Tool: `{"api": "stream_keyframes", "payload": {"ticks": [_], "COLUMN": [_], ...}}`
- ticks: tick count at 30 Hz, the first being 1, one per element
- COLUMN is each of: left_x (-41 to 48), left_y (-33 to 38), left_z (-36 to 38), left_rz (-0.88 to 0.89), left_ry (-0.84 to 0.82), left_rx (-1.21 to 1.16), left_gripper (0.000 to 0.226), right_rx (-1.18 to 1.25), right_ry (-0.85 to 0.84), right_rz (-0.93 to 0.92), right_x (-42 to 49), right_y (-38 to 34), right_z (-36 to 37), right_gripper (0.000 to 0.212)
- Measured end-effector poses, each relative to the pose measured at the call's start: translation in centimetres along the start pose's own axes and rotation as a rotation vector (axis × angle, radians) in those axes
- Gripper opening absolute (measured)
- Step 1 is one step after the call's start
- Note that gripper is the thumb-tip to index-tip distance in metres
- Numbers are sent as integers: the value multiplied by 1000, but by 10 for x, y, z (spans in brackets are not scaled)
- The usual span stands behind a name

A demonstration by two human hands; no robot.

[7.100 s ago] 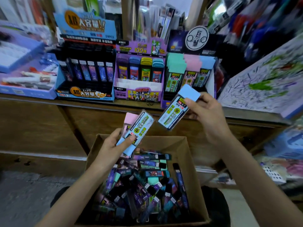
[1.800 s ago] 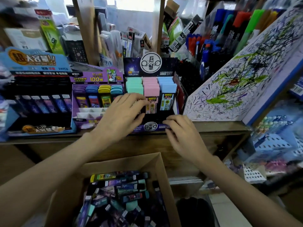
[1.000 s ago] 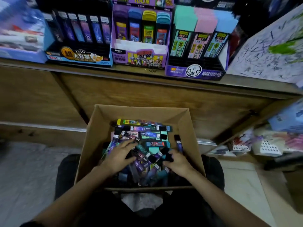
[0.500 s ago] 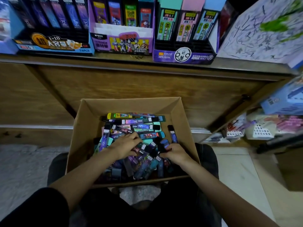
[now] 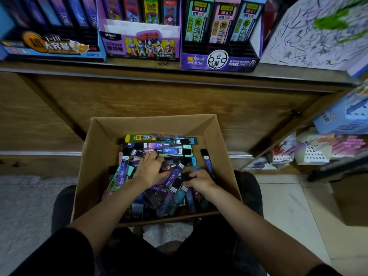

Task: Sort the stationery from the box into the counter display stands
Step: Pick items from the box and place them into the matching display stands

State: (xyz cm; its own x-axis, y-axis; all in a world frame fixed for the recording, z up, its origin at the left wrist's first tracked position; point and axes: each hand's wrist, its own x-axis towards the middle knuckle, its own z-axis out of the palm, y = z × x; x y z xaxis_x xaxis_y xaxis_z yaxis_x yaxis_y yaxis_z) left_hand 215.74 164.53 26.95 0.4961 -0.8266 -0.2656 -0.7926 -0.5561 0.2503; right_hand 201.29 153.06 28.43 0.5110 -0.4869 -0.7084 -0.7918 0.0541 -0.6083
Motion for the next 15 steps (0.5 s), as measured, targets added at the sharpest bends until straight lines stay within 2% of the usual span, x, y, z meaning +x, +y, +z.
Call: {"api": "stream_keyframes", "payload": {"ticks": [3,6,12,15], "left_x": [1,1,-1,-5], "left_y": [-2,-4,-5,-4], "left_z": [-3,-4,-15,-26], "left_rz": [-3,8,-12,-34], "left_ry": [19,37,128,123], "left_rx": [-7,-16,-136,-262], "left_gripper": [50,41,25,25], "right_rx": [90,150,207,213], "right_ry": [-26,-19,-56,-68], "right_rz": [5,-31,-55,-73], "right_x": [-5,-6,-8,-12], "right_y": [-4,-2,1,-4], "right_z": [0,3,2,4], "right_gripper": [4,17,8,23]}}
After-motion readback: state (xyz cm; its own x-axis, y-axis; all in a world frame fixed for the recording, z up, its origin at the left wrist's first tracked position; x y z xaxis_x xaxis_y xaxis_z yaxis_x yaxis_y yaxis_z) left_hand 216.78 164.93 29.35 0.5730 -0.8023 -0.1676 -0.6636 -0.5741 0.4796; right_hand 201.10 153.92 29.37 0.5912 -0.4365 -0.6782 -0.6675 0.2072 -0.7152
